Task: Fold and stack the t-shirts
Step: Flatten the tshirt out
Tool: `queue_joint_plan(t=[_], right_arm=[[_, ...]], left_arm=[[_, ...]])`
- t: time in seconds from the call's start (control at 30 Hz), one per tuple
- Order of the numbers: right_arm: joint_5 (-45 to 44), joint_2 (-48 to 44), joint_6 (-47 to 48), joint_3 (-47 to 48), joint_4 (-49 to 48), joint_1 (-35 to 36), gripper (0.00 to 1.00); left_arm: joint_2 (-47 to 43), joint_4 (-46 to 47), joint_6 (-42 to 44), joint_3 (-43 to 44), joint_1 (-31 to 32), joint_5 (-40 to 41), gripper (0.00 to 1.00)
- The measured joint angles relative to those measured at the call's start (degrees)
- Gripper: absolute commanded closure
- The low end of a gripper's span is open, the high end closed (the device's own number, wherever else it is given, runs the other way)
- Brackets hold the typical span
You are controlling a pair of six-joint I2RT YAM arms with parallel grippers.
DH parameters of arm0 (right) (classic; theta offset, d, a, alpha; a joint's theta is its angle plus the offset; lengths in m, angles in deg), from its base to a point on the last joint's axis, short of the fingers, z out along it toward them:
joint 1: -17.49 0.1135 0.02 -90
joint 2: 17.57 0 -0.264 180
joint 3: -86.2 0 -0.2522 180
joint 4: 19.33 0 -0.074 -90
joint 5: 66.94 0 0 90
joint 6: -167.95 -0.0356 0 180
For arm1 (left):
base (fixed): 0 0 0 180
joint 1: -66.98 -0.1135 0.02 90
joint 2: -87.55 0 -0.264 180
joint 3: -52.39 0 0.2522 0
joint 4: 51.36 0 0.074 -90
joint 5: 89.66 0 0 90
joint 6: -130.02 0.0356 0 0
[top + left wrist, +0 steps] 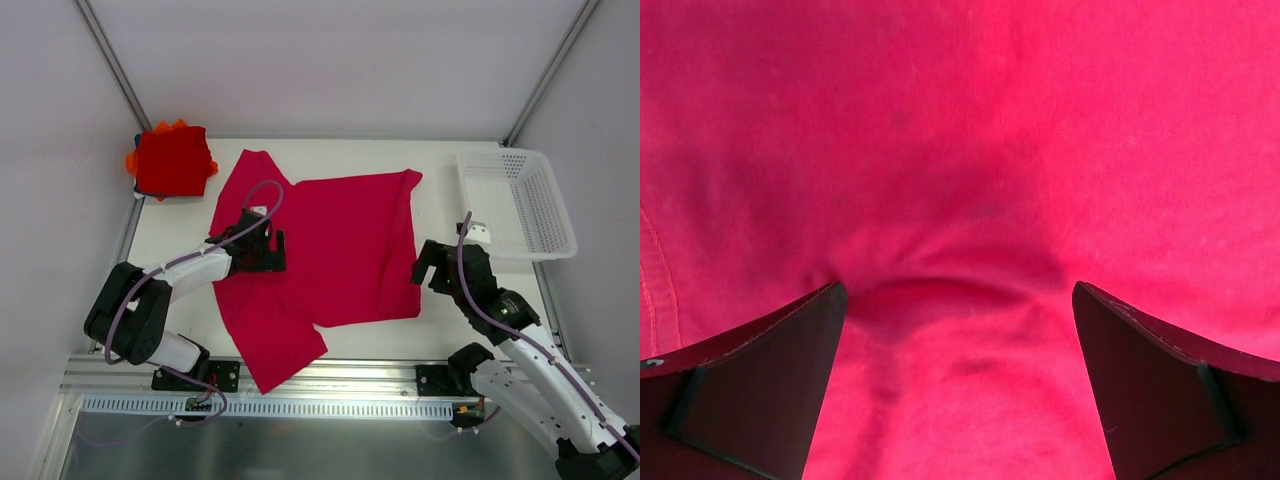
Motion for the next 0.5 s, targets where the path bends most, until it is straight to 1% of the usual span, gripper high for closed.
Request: queue_joint_plan(t=[0.03, 0.1, 0.13, 0.17, 0.23, 0.3, 0.37, 0.5], right_arm=[[0.0, 0.0, 0.0, 0.0, 0.0, 0.0, 0.05], [0.2, 0.1, -0.2, -0.2, -0.1, 0.0, 0.11], [0.5, 0.1, -0.4, -0.4, -0.3, 0.0, 0.15], [1.0, 0.2, -0.6, -0.8, -0.8, 0.0, 0.22], [3.1, 0.9, -1.7, -1.8, -2.7, 0.3, 0.23], [5.5, 3.8, -2.9, -2.5, -5.6, 1.6, 0.23], [6.5, 8.0, -3.8, -2.3, -7.9, 4.1, 0.23], [6.4, 20.8, -4.9, 0.3, -10.5, 10.4, 0.22]], left_arm=[[-0.3, -0.4, 0.1, 0.0, 0.0, 0.0, 0.03], [-1.5, -1.5, 0.2, 0.0, 0.0, -0.1, 0.03], [-2.7, -2.0, 0.2, 0.0, 0.0, -0.5, 0.03], [-4.2, -2.3, 0.2, 0.0, 0.0, -0.9, 0.02], [-8.0, -2.5, 0.2, 0.0, 0.0, -2.1, 0.02], [-12.4, -2.6, 0.2, 0.1, 0.0, -4.3, 0.02], [-16.1, -2.7, 0.2, 0.6, 0.0, -6.6, 0.01], [-22.1, -2.7, 0.2, 0.8, 0.0, -9.8, 0.01]])
